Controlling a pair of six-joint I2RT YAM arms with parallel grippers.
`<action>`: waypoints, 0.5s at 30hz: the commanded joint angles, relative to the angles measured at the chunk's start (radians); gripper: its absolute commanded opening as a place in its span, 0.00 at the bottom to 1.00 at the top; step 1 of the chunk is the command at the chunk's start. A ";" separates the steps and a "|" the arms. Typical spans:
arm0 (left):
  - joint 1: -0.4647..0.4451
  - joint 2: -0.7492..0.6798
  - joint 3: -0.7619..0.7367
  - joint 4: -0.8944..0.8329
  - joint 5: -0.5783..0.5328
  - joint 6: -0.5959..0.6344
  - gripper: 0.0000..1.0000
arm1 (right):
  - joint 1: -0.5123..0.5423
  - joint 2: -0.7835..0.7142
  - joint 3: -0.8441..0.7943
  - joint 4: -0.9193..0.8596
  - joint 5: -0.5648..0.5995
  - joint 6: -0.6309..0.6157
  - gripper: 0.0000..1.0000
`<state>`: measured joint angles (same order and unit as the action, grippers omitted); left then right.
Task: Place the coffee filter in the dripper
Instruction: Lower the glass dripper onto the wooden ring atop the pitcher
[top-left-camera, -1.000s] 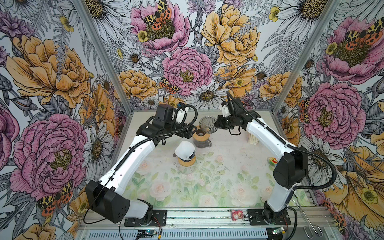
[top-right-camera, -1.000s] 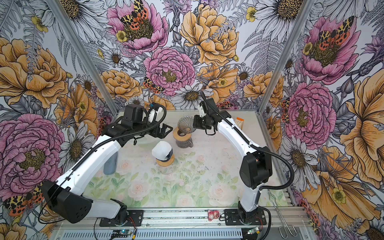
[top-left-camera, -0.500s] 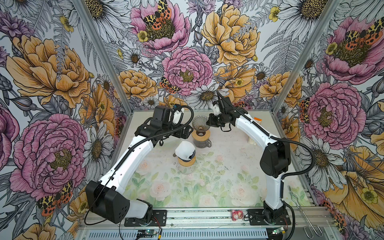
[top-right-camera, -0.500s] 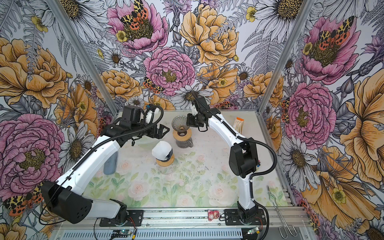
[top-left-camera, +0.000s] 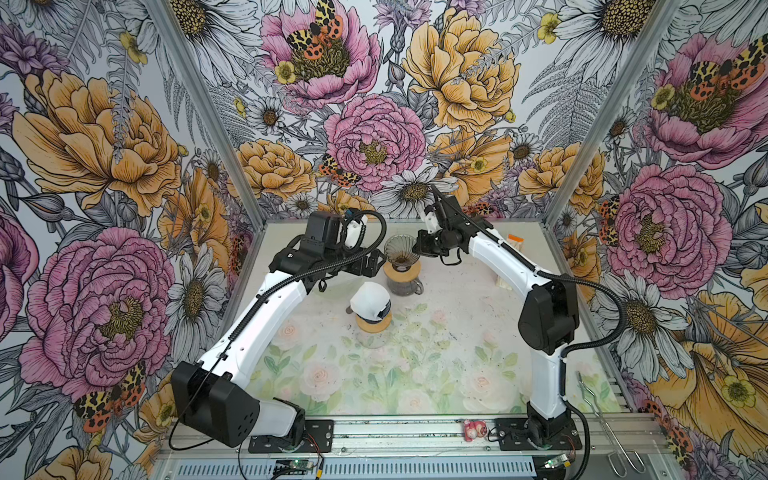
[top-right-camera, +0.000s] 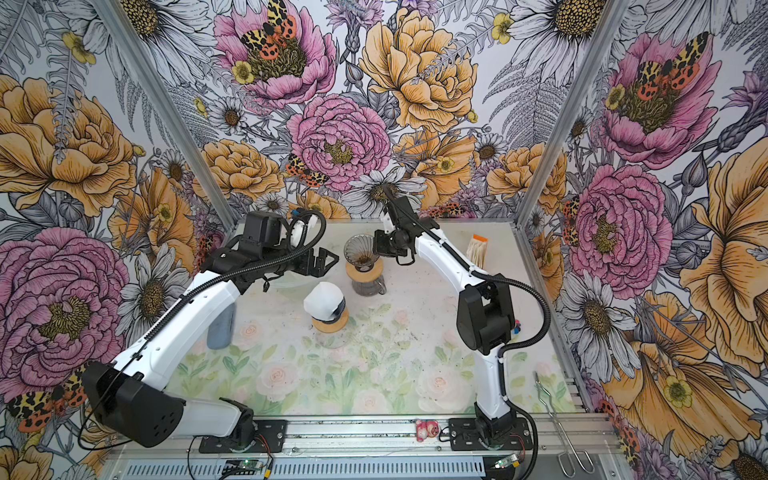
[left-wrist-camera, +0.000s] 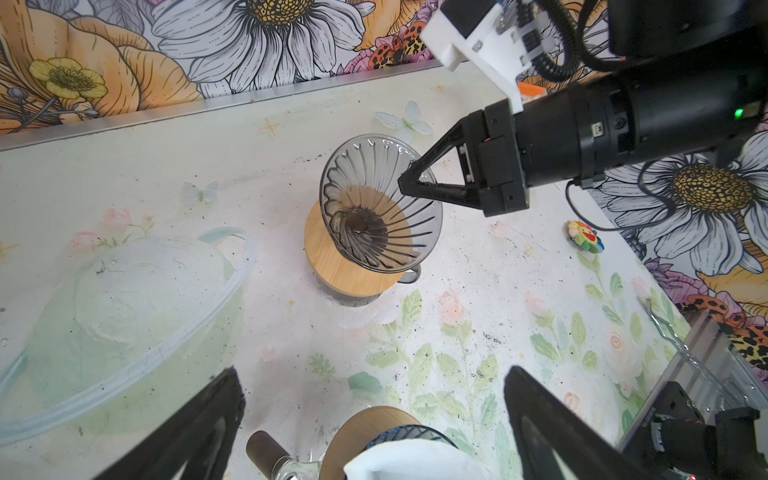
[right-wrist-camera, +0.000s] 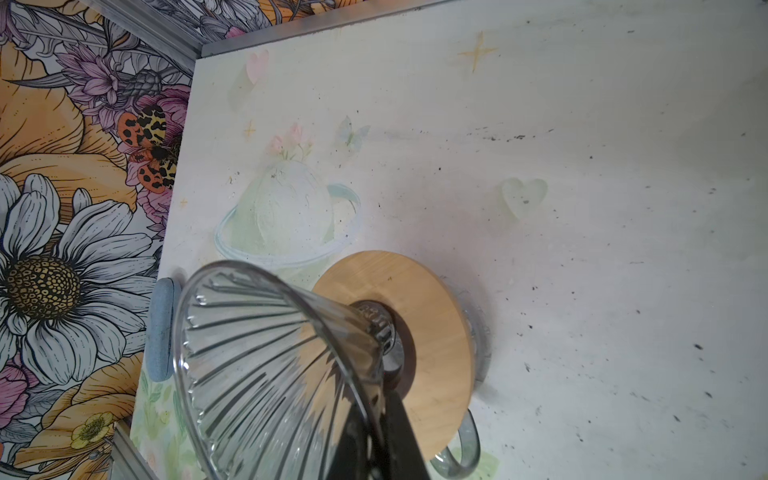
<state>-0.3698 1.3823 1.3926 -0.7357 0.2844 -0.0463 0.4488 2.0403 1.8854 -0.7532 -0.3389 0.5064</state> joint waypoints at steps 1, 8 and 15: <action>0.005 -0.019 -0.014 0.014 -0.015 -0.011 0.99 | 0.008 -0.030 -0.035 0.005 0.003 -0.002 0.00; -0.004 -0.002 -0.007 0.013 -0.012 -0.009 0.99 | 0.008 -0.043 -0.059 0.004 0.000 -0.001 0.00; -0.004 -0.005 -0.013 0.013 -0.015 -0.010 0.99 | 0.008 -0.089 -0.105 0.004 0.014 0.000 0.00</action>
<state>-0.3706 1.3823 1.3926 -0.7357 0.2844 -0.0498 0.4488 2.0006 1.7958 -0.7334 -0.3416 0.5072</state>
